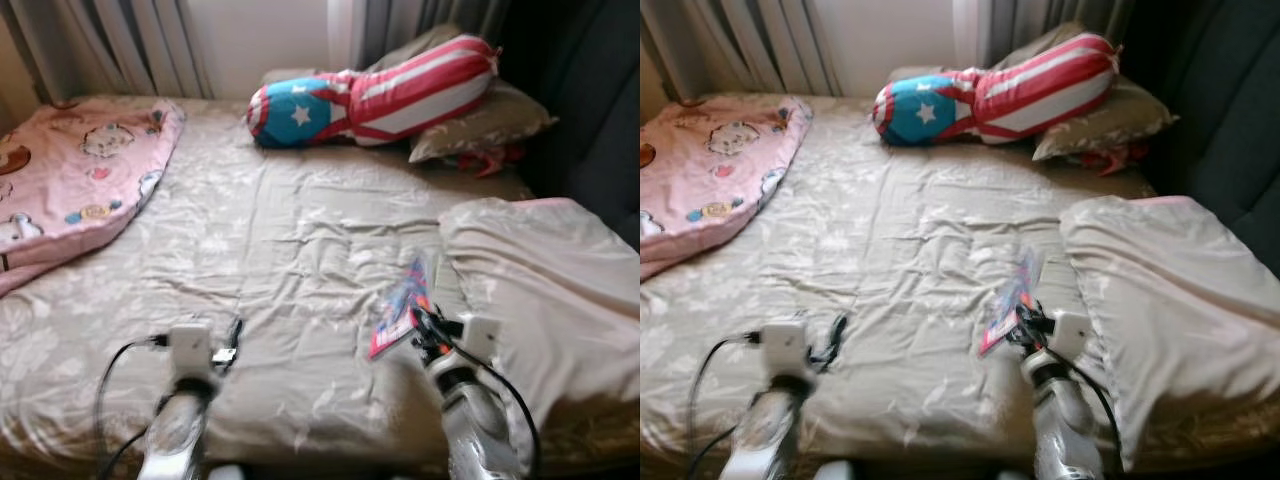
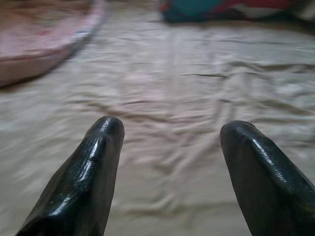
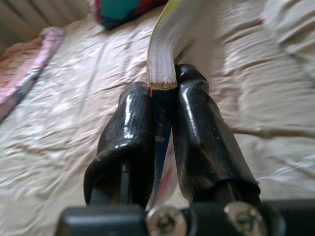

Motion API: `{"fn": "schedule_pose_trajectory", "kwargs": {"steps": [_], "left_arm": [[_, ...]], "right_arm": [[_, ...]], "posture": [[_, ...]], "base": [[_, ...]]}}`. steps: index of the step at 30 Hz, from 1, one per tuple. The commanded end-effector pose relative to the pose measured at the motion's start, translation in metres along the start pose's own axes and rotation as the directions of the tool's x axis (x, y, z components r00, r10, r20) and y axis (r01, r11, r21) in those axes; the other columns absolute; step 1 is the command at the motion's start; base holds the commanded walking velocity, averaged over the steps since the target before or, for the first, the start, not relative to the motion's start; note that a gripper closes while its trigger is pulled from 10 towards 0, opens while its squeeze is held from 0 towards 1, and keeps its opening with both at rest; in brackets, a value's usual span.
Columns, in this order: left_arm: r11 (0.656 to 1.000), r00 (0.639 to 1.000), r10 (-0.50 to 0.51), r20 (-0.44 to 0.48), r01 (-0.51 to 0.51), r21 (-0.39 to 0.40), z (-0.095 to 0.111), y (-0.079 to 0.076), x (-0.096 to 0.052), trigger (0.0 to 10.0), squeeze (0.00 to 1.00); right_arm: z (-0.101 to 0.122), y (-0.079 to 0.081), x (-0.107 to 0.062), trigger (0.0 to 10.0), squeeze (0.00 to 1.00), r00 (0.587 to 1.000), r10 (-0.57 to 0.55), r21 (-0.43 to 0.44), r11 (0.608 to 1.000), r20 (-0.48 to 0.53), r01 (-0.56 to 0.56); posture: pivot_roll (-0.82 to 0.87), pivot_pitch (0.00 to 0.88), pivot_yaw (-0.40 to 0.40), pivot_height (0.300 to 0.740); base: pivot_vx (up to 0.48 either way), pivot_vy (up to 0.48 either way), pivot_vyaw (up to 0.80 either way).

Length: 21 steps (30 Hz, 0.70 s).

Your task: Clean up the room

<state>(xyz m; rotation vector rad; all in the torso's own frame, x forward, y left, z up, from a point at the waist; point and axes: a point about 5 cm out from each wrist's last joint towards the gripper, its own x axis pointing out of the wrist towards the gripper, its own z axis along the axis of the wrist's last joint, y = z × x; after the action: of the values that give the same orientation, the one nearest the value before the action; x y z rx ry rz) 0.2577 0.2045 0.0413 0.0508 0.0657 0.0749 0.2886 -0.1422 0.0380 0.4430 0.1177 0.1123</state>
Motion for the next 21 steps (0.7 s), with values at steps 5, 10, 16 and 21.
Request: {"fn": "schedule_pose_trajectory", "kwargs": {"steps": [5,10,16,21], "left_arm": [[0.999,0.999,-0.031,-0.007,0.031,0.024,0.001,-0.002,-0.001,10.0,0.0],[0.998,0.999,-0.044,-0.004,0.044,0.041,0.003,-0.001,-0.002,10.0,0.0],[0.996,0.999,-0.051,-0.002,0.051,0.077,0.008,0.007,-0.012,10.0,0.0],[0.992,0.998,-0.055,-0.016,0.056,0.109,0.008,0.014,-0.025,10.0,0.0]], "right_arm": [[0.0,-0.003,0.019,10.0,0.0,0.999,-0.039,0.2,0.979,-0.037,0.046],[0.001,0.0,0.028,10.0,0.0,0.998,-0.025,0.31,0.95,-0.052,0.039],[0.01,-0.014,0.038,10.0,0.0,0.991,-0.131,0.563,0.816,-0.038,0.13],[0.01,-0.031,0.033,10.0,0.0,0.973,-0.221,0.663,0.72,-0.06,0.204]], "posture": [[0.06,0.0,-0.021,0.629],[0.09,0.0,-0.014,0.629],[0.14,0.0,0.001,0.629],[0.18,0.023,0.011,0.629]], "base": [[0.0,0.0,0.0],[0.0,0.0,0.0],[0.0,0.0,0.0],[0.0,0.0,0.0]]}}
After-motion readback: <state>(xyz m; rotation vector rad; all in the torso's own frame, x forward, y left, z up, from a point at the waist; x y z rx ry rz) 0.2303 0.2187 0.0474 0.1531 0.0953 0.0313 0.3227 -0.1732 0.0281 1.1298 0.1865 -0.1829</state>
